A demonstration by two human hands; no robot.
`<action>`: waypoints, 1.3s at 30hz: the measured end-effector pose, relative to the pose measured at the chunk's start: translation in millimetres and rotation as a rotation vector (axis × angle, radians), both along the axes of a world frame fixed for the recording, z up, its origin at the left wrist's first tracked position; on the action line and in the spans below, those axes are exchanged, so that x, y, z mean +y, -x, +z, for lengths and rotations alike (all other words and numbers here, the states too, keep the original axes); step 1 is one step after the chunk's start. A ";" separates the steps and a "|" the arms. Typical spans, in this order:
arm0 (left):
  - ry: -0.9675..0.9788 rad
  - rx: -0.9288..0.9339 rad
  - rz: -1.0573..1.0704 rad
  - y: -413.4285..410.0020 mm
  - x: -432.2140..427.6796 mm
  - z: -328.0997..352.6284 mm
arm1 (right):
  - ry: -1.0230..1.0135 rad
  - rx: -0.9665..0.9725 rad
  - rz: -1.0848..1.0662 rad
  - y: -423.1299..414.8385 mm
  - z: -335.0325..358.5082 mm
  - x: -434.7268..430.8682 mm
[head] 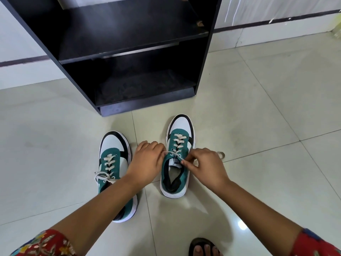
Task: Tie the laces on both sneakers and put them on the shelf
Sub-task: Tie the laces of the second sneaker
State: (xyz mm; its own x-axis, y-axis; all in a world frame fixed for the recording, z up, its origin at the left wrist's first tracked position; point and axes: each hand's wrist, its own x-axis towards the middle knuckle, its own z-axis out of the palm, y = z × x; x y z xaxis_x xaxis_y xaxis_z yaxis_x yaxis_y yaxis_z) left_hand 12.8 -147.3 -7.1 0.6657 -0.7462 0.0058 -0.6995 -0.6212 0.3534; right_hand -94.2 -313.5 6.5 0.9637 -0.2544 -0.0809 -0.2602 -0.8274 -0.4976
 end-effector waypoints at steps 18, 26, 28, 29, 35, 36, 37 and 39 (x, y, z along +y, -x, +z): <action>0.102 0.424 0.208 -3.9 8.1 0.4 | -0.671 0.133 -0.140 -3.8 -19.6 -11.3; 0.764 1.226 0.473 -2.3 -8.5 34.6 | -1.295 -0.154 -0.299 -21.8 7.7 -0.1; 0.732 1.186 0.416 -0.9 -13.4 36.3 | -1.369 -0.159 -0.315 -26.2 9.1 3.7; 0.721 1.176 0.385 -0.5 -15.4 35.8 | -1.372 -0.155 -0.316 -27.2 7.8 5.0; 0.613 1.107 0.154 1.2 -26.4 42.6 | -1.300 -0.113 -0.256 -32.2 -2.8 8.1; 0.597 1.105 0.120 1.5 -28.7 44.5 | -1.294 -0.117 -0.259 -33.6 -3.2 8.2; 0.577 1.114 0.106 0.9 -30.5 44.2 | -1.293 -0.123 -0.267 -34.7 -3.9 8.1; 0.535 1.149 0.138 -2.9 -32.0 39.1 | -1.303 -0.144 -0.291 -36.2 -5.7 7.2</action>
